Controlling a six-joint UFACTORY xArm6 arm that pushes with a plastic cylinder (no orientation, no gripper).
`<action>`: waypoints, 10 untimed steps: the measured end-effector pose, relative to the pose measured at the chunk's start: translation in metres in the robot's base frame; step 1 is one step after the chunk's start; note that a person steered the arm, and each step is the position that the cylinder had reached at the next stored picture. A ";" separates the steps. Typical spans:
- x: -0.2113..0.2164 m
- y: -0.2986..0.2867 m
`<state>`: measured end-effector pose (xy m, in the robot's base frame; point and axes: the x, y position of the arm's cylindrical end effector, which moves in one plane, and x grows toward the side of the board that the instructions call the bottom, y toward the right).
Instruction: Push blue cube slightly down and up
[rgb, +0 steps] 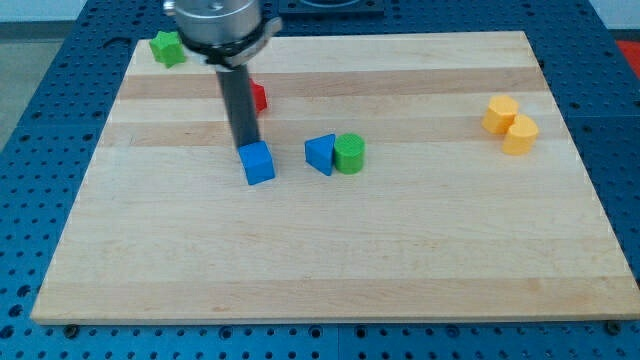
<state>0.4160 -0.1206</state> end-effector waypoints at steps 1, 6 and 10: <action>0.017 -0.020; 0.013 0.037; 0.003 0.043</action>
